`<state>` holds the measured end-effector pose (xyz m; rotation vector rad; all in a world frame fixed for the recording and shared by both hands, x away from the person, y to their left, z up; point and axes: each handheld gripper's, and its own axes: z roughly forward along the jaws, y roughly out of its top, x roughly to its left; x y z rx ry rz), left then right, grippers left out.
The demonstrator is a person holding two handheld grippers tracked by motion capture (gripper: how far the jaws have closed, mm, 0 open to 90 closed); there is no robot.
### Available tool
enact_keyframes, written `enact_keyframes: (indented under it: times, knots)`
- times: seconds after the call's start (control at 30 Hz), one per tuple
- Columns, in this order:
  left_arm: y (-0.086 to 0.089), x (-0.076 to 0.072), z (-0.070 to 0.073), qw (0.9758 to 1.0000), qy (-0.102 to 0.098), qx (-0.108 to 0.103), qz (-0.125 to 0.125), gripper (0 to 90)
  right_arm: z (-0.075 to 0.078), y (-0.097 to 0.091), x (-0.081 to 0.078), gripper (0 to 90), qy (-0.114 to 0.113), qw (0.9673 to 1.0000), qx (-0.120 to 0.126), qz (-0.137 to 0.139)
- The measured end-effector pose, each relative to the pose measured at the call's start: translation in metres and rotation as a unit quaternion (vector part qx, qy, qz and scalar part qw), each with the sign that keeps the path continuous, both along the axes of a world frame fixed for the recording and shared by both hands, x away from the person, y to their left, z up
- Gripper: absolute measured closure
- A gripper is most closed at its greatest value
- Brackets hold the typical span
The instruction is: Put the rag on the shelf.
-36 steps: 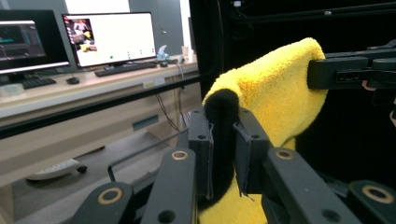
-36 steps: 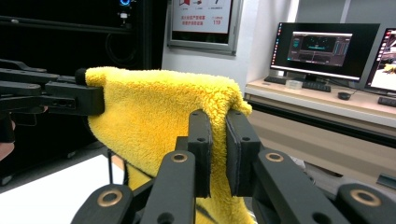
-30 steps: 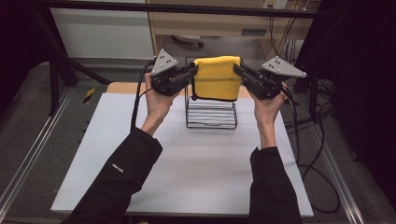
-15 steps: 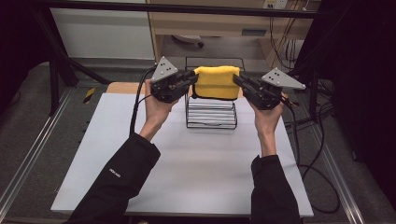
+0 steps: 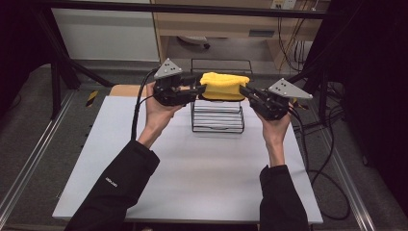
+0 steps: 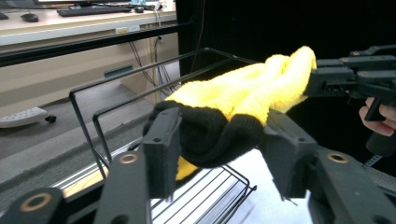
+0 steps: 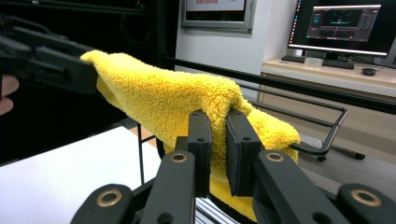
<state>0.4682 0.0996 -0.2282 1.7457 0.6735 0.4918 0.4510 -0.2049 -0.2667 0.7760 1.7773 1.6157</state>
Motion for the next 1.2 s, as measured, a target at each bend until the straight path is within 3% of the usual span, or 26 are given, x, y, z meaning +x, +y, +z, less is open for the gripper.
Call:
enact_keyframes:
  times: [0.23, 0.3, 0.4, 0.43, 0.67, 0.77, 1.0, 1.2]
  knots:
    - [0.000, 0.001, 0.008, 0.9997, 0.007, -0.021, -0.012, 40.7, -0.001, 0.000, -0.001, 81.5, -0.001, 0.9999, -0.011, 0.003]
    - [-0.001, 0.001, 0.009, 0.9998, 0.007, -0.017, -0.008, 41.5, -0.002, 0.000, -0.001, 81.4, -0.001, 0.9999, -0.013, 0.003]
    - [-0.006, 0.003, 0.005, 0.9999, 0.012, -0.001, -0.003, 53.0, -0.003, 0.000, -0.001, 81.2, 0.000, 0.9999, -0.014, 0.004]
    - [-0.007, 0.004, 0.004, 0.9998, 0.020, 0.001, -0.007, 59.6, -0.004, 0.001, -0.001, 81.1, 0.001, 0.9999, -0.015, 0.003]
    - [-0.011, 0.002, -0.011, 0.9990, 0.040, 0.013, -0.019, 82.6, -0.006, -0.001, -0.002, 79.7, 0.006, 0.9998, -0.020, 0.004]
    - [-0.013, 0.000, -0.015, 0.9987, 0.040, 0.028, -0.017, 84.1, -0.007, -0.001, -0.003, 77.8, 0.013, 0.9997, -0.022, 0.005]
    - [-0.015, 0.001, -0.021, 0.9985, 0.043, 0.034, -0.009, 85.5, -0.003, -0.005, -0.008, 68.9, 0.038, 0.9991, -0.014, 0.016]
    - [-0.016, 0.002, -0.027, 0.9983, 0.042, 0.041, -0.003, 85.7, 0.005, -0.011, -0.014, 63.7, 0.038, 0.9990, 0.000, 0.024]
